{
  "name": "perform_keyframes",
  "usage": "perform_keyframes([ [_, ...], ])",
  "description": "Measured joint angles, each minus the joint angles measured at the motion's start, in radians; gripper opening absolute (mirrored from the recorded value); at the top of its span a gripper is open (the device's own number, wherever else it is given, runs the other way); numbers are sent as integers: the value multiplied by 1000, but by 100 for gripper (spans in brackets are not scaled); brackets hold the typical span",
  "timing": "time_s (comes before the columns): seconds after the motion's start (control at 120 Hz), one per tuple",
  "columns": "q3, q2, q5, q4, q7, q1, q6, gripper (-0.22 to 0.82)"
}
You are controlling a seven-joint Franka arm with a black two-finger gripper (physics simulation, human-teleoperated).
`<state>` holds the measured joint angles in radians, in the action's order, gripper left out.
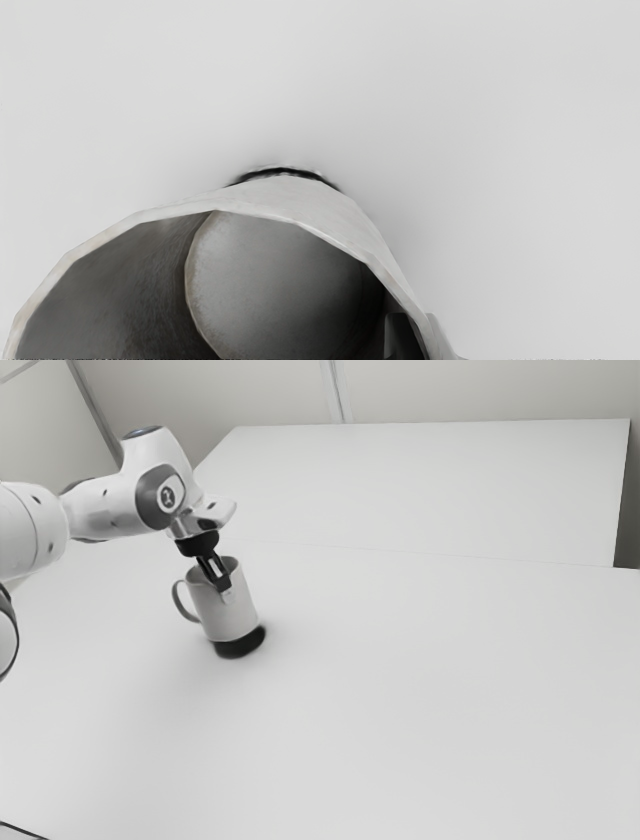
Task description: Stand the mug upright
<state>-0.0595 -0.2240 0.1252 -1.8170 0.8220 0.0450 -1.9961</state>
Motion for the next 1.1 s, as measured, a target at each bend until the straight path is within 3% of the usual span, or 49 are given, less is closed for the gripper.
perform_keyframes([
  [0.217,-2,200,-103,-288,-198,-73,-156,-18],
  [0.492,-1,236,-123,-399,-386,-138,-267,-18],
  [0.658,-2,230,-115,-410,-465,-162,-298,19],
  [0.758,-2,232,-112,-409,-503,-172,-307,34],
  [0.867,-8,286,-111,-392,-537,-173,-270,45],
  [0.933,-21,312,-109,-335,-555,-122,-211,49],
  [1.1,14,328,-101,-35,-613,-46,56,55],
])
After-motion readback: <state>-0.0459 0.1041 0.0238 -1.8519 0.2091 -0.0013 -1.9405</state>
